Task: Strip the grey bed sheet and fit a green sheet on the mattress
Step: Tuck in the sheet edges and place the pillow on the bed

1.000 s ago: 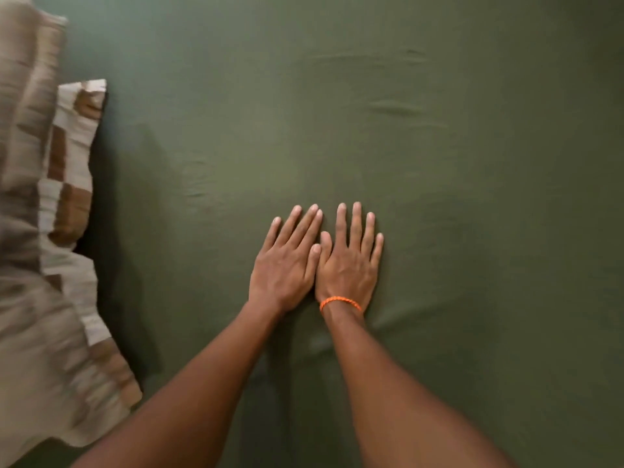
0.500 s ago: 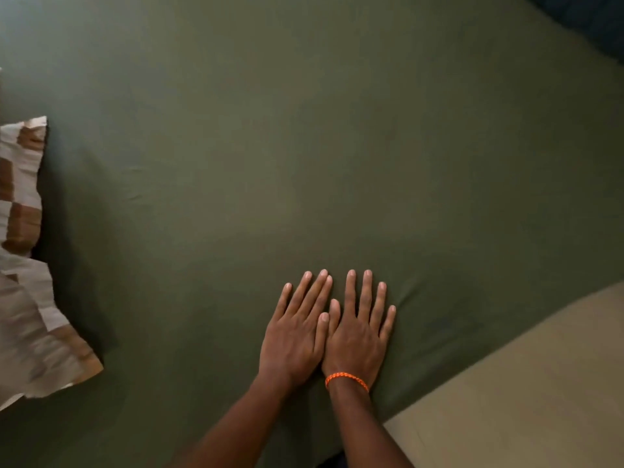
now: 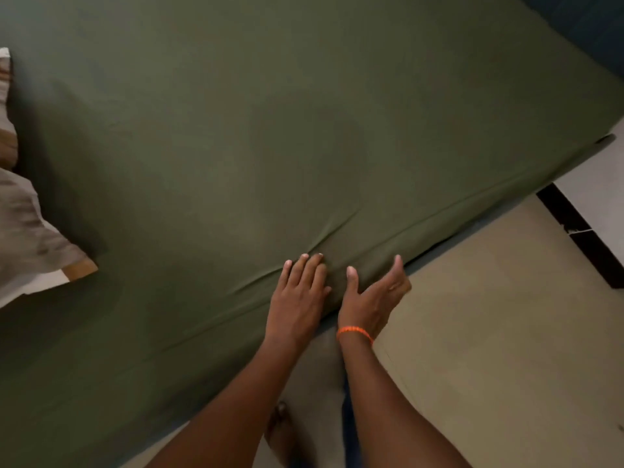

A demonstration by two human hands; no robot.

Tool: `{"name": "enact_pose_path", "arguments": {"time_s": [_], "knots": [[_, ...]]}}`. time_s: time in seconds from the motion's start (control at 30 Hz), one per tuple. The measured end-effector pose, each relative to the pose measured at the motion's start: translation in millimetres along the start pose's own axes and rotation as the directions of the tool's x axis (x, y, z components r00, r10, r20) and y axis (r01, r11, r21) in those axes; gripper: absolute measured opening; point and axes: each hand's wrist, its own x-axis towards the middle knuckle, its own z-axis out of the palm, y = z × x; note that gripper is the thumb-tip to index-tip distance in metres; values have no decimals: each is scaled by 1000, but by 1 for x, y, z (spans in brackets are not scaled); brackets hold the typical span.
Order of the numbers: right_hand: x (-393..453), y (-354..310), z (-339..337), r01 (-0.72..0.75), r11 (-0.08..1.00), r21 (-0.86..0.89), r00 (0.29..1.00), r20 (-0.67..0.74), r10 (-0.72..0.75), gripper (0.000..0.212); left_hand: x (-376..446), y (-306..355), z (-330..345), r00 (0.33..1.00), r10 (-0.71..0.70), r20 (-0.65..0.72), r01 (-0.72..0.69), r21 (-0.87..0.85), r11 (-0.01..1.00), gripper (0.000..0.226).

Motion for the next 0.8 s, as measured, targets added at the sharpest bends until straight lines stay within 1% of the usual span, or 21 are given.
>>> {"name": "enact_pose_path", "arguments": {"time_s": [0.03,0.07,0.1,0.13,0.23,0.3,0.4,0.47,0.5,0.57,0.63,0.7,0.73,0.77,0.8], "knots": [[5,-4,-1,-167,982,83,985,-29,170,73,3,2,-4,1000,-9,3,8,44,999,44],[11,-7,-2,-299,945,131,953,-17,304,57,7,6,-10,1000,-12,5,11,83,997,43],[17,-9,0,-362,923,134,932,13,363,40,12,10,-16,1000,-8,2,8,104,995,43],[22,-9,1,-361,924,128,933,31,360,34,16,16,-21,1000,9,4,-10,119,993,43],[30,1,-7,-267,959,99,964,33,265,40,18,30,-24,997,65,36,-69,154,986,35],[26,7,-20,-198,978,57,980,5,198,39,17,34,-19,996,82,26,-85,156,984,26],[17,18,-41,-130,991,-5,991,-28,130,31,10,48,-11,980,199,-11,-194,176,965,22],[10,26,-45,-124,992,-12,992,8,124,30,-4,54,-6,969,246,-29,-239,163,957,21],[14,31,-44,-137,991,4,988,65,137,33,-8,58,-3,968,248,-34,-239,172,956,22],[29,38,-37,-154,988,27,962,234,143,38,-10,68,-1,985,170,-16,-165,183,969,23],[51,43,-29,-91,996,-8,902,424,86,39,-2,81,-1,997,61,38,-67,170,983,21],[78,42,-34,-48,996,-81,830,551,85,38,15,102,-5,998,-45,43,39,125,991,19],[94,42,-39,-52,994,-98,822,562,98,36,27,115,-8,996,-92,12,90,102,991,26],[108,39,-44,-56,994,-94,839,535,98,34,39,125,-12,991,-133,-7,133,81,988,30],[122,36,-49,-55,996,-70,876,475,82,30,52,133,-14,987,-161,-25,162,56,985,26]]}}
